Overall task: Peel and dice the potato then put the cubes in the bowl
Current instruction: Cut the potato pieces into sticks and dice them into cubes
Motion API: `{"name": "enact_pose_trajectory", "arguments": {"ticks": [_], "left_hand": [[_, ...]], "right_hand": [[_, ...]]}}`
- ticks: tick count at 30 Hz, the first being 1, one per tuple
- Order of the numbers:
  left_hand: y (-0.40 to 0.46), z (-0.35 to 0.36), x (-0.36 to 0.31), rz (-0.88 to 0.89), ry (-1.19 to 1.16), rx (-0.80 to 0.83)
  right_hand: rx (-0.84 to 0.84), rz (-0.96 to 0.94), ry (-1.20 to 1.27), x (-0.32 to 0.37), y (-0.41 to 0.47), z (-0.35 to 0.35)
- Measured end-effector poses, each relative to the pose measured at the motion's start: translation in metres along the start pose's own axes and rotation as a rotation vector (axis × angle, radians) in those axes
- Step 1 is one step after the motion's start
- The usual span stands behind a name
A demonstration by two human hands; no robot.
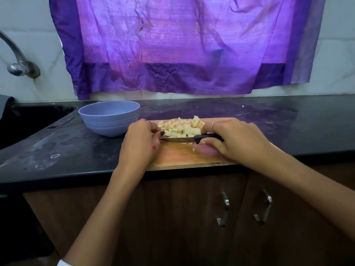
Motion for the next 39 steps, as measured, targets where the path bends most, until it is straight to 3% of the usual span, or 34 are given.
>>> {"name": "enact_pose_trajectory", "arguments": {"ticks": [4,9,12,15,22,26,34,39], "left_hand": [[-0.001,0.002,0.000,-0.003,-0.017,0.053],[-0.003,-0.001,0.000,0.023,0.024,-0.047],[-0.006,-0.005,-0.008,0.087,0.034,-0.116],[-0.012,-0.005,-0.035,0.217,0.004,-0.138],[-0.003,0.038,-0.105,0.647,0.231,0.287],[0.001,0.054,-0.111,0.732,0.290,0.334],[-0.012,0.037,-0.119,0.701,0.162,0.184],[-0.030,0.001,-0.085,0.405,0.125,0.123]], "right_hand": [[0.010,0.108,0.034,-0.010,0.009,-0.001],[-0.044,0.230,0.163,-0.037,0.003,-0.012],[-0.083,0.304,0.393,-0.063,0.002,-0.007],[-0.070,0.362,0.789,-0.075,-0.008,0.010],[-0.195,0.474,1.235,-0.090,-0.021,0.020],[-0.224,0.460,1.219,-0.094,-0.023,0.024],[-0.286,0.415,1.229,-0.095,-0.028,0.020],[-0.244,0.408,1.096,-0.091,-0.026,0.020]]}}
Point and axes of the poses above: each hand's wrist, its own y-axis towards the middle knuckle, its own z-axis out of the palm, x = y × z, the point moved 6 cm from there along y, towards the middle knuckle, and after that the axes turned 8 degrees about z, right-handed, at the moved point
